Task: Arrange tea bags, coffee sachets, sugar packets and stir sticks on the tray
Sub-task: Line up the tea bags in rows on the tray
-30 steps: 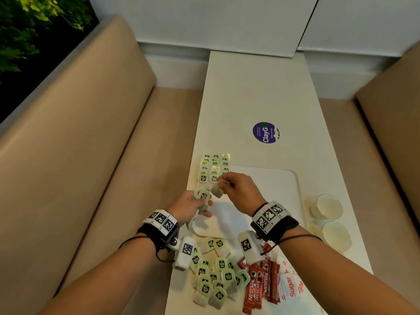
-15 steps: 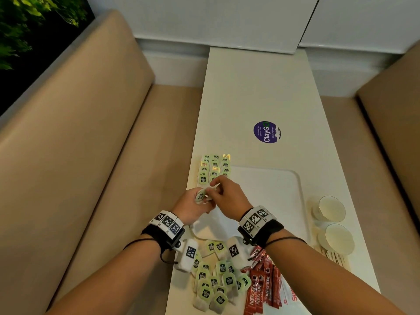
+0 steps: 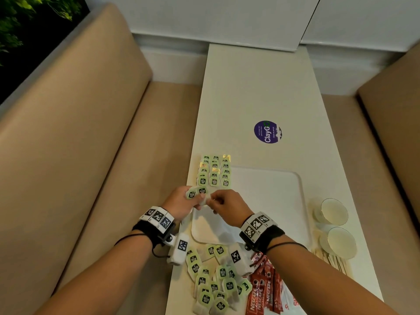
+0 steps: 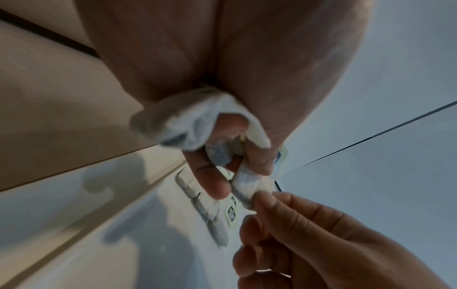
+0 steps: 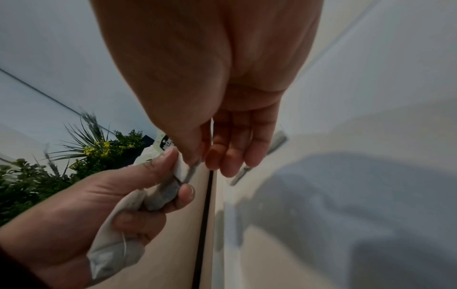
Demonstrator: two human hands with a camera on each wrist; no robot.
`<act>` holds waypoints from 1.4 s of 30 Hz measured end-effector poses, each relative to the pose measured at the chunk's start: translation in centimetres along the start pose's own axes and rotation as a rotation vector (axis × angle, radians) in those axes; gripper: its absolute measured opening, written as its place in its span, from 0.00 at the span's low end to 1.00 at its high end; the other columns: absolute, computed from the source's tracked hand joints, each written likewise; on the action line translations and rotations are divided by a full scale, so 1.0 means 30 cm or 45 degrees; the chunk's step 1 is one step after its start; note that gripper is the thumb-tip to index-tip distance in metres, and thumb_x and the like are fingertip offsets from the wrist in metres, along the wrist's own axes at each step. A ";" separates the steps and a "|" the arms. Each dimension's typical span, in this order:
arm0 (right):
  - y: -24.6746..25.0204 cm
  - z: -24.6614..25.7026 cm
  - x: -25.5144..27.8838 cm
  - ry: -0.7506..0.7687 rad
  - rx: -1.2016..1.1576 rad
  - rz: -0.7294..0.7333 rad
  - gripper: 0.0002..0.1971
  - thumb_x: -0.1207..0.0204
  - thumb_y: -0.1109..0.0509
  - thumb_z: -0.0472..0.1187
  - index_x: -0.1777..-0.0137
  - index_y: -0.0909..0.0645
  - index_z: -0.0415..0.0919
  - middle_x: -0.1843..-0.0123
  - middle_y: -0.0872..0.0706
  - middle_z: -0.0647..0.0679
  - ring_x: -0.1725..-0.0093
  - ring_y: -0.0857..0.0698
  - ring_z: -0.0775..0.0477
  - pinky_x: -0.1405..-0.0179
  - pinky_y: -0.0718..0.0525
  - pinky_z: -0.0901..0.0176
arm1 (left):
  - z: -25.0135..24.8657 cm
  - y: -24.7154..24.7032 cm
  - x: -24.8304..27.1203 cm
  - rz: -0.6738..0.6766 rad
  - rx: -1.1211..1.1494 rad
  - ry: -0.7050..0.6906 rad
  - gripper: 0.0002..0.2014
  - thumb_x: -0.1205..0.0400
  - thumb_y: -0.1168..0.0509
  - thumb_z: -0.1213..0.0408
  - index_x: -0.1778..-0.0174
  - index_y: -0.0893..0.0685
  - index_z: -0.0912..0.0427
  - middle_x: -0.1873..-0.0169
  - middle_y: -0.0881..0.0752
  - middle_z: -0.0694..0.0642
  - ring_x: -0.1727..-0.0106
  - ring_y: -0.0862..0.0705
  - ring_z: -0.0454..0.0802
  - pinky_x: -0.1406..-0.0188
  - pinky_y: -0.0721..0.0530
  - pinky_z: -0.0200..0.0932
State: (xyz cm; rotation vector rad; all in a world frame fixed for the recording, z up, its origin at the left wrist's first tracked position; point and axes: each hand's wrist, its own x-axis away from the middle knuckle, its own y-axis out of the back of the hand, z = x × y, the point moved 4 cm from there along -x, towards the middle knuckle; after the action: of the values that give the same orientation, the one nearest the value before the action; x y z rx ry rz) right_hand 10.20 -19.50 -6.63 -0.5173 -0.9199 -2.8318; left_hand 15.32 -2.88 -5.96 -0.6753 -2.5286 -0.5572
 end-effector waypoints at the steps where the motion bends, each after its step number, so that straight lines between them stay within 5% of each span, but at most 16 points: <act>1: -0.005 -0.004 -0.006 -0.008 0.008 -0.008 0.15 0.16 0.31 0.47 0.58 0.14 0.37 0.65 0.11 0.45 0.70 0.17 0.62 0.67 0.24 0.72 | 0.006 0.003 -0.004 -0.003 0.004 0.016 0.10 0.15 0.31 0.53 0.45 0.12 0.55 0.64 0.08 0.56 0.72 0.16 0.40 0.74 0.23 0.34; 5: -0.031 -0.044 -0.046 -0.141 -0.058 -0.035 0.13 0.15 0.32 0.42 0.58 0.12 0.39 0.64 0.10 0.50 0.69 0.14 0.59 0.66 0.21 0.73 | 0.073 0.025 -0.036 -0.017 0.000 0.134 0.10 0.14 0.35 0.50 0.47 0.13 0.50 0.60 0.07 0.58 0.65 0.16 0.51 0.60 0.15 0.49; 12: -0.114 -0.078 -0.099 -0.338 -0.110 -0.004 0.16 0.18 0.31 0.40 0.68 0.13 0.42 0.70 0.13 0.51 0.71 0.17 0.57 0.72 0.27 0.78 | 0.135 0.014 -0.050 -0.005 0.298 0.248 0.10 0.14 0.42 0.72 0.41 0.17 0.60 0.54 0.14 0.60 0.63 0.12 0.54 0.49 0.14 0.54; 16: -0.141 -0.067 -0.118 -0.340 -0.139 -0.040 0.17 0.17 0.32 0.40 0.68 0.13 0.41 0.70 0.13 0.51 0.68 0.16 0.51 0.65 0.22 0.68 | 0.162 0.010 -0.073 0.046 0.357 0.269 0.17 0.18 0.45 0.82 0.36 0.21 0.65 0.54 0.16 0.61 0.59 0.12 0.58 0.40 0.14 0.60; 20: -0.145 -0.078 -0.126 -0.358 -0.180 -0.071 0.16 0.17 0.32 0.41 0.65 0.11 0.37 0.65 0.08 0.46 0.60 0.10 0.43 0.53 0.13 0.55 | 0.161 0.013 -0.081 0.074 0.317 0.213 0.17 0.16 0.43 0.82 0.35 0.22 0.62 0.48 0.12 0.61 0.55 0.10 0.59 0.40 0.12 0.57; 30: -0.133 -0.086 -0.134 -0.411 -0.149 -0.114 0.19 0.19 0.30 0.47 0.69 0.10 0.39 0.71 0.09 0.49 0.65 0.09 0.50 0.52 0.13 0.58 | 0.150 0.026 -0.088 0.047 0.142 0.147 0.10 0.11 0.41 0.70 0.47 0.13 0.63 0.51 0.08 0.61 0.56 0.11 0.53 0.49 0.11 0.50; 34: -0.127 -0.092 -0.138 -0.448 -0.127 -0.105 0.21 0.21 0.30 0.50 0.70 0.10 0.39 0.71 0.09 0.48 0.64 0.09 0.49 0.50 0.12 0.56 | 0.140 0.029 -0.086 0.024 0.110 0.128 0.07 0.12 0.39 0.69 0.49 0.16 0.63 0.60 0.11 0.58 0.63 0.12 0.46 0.62 0.14 0.38; 39: -0.105 -0.080 -0.139 -0.423 -0.008 -0.054 0.21 0.20 0.31 0.55 0.67 0.13 0.40 0.68 0.10 0.46 0.62 0.10 0.45 0.52 0.11 0.54 | 0.143 0.026 -0.087 0.057 0.160 0.107 0.06 0.13 0.37 0.71 0.45 0.15 0.61 0.58 0.08 0.59 0.58 0.10 0.53 0.50 0.11 0.53; 42: -0.072 -0.033 -0.133 -0.287 -0.134 -0.045 0.21 0.15 0.34 0.53 0.64 0.15 0.40 0.66 0.10 0.41 0.68 0.10 0.45 0.58 0.08 0.49 | 0.127 0.018 -0.078 0.064 0.214 0.115 0.10 0.13 0.37 0.73 0.37 0.18 0.59 0.49 0.08 0.60 0.56 0.09 0.54 0.53 0.11 0.49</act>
State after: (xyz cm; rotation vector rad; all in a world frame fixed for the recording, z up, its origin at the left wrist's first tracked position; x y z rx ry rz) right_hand 13.18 -18.31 -9.99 -0.8561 -0.8237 -2.9087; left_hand 16.19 -1.42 -10.14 -0.6352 -2.4338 -0.3450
